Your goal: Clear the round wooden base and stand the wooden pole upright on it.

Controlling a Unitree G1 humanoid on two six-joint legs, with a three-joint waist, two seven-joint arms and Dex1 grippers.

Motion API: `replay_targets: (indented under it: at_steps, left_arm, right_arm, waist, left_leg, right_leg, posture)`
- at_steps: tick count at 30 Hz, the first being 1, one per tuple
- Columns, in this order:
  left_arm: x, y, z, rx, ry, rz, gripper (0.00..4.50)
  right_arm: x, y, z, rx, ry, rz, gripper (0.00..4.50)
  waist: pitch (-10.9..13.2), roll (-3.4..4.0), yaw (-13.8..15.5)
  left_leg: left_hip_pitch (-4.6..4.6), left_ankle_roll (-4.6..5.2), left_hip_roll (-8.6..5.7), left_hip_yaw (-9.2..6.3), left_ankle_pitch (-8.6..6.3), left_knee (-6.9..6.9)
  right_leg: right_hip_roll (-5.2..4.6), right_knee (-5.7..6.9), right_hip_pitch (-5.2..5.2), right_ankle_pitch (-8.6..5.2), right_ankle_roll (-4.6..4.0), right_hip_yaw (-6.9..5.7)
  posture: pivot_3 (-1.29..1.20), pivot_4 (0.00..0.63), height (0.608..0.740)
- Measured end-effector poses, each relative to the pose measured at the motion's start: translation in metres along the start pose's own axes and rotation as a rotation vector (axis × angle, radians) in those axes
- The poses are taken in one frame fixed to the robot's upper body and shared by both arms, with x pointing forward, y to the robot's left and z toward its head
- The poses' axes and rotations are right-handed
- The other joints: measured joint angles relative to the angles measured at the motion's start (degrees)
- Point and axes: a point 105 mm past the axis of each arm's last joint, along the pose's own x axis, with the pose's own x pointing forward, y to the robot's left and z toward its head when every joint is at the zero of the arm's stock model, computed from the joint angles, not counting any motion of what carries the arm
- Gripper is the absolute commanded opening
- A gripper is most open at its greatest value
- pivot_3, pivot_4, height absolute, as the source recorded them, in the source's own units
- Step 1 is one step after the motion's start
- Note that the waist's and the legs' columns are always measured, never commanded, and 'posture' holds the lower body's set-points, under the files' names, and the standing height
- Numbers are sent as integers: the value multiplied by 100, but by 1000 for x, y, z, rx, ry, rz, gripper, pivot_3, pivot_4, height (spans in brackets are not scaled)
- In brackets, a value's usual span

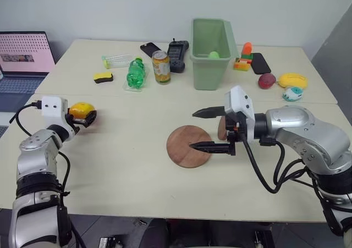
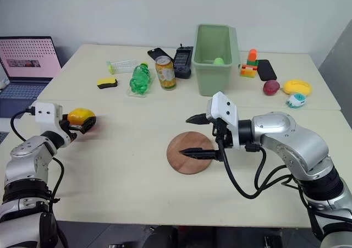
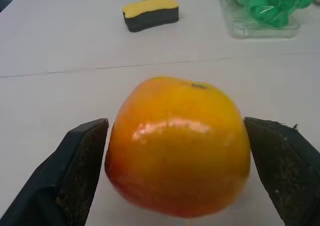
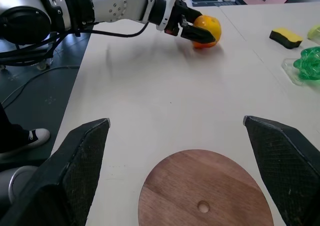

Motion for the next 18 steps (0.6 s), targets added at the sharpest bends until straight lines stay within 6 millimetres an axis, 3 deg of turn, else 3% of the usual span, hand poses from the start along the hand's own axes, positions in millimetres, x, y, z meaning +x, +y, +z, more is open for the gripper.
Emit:
replay_targets:
  at_steps: [8,12,15,18]
  left_arm:
    - [-10,1,17,51,-61,15,4459]
    - [-18,-6,61,124,-208,-24,4459]
    - [-36,-55,92,239,-270,-298,4459]
    - [-50,-109,82,347,-193,-589,4459]
  right_arm:
    - [-4,0,1,-7,-8,-16,4500]
    - [-17,-6,-3,-21,15,-83,4500]
    - [-42,-8,-11,-21,67,-164,4500]
    - [-62,-5,-15,-14,106,-214,4500]
  waist:
    - [0,0,10]
    - [-1,-2,33]
    - [-1,-1,58]
    - [-1,3,39]
  left_leg:
    - [-2,4,0,-1,-2,0]
    - [-17,9,-3,-6,-5,3]
    - [-25,-4,-10,-5,2,0]
    - [-15,16,-7,13,-9,-2]
  right_leg:
    - [-1,0,0,0,0,4]
    - [-4,-5,-5,0,0,5]
    - [-10,-14,-5,0,0,8]
    - [-7,-6,-4,0,0,16]
  posture:
    - [0,150,740]
    - [0,150,740]
    - [0,150,740]
    - [0,150,740]
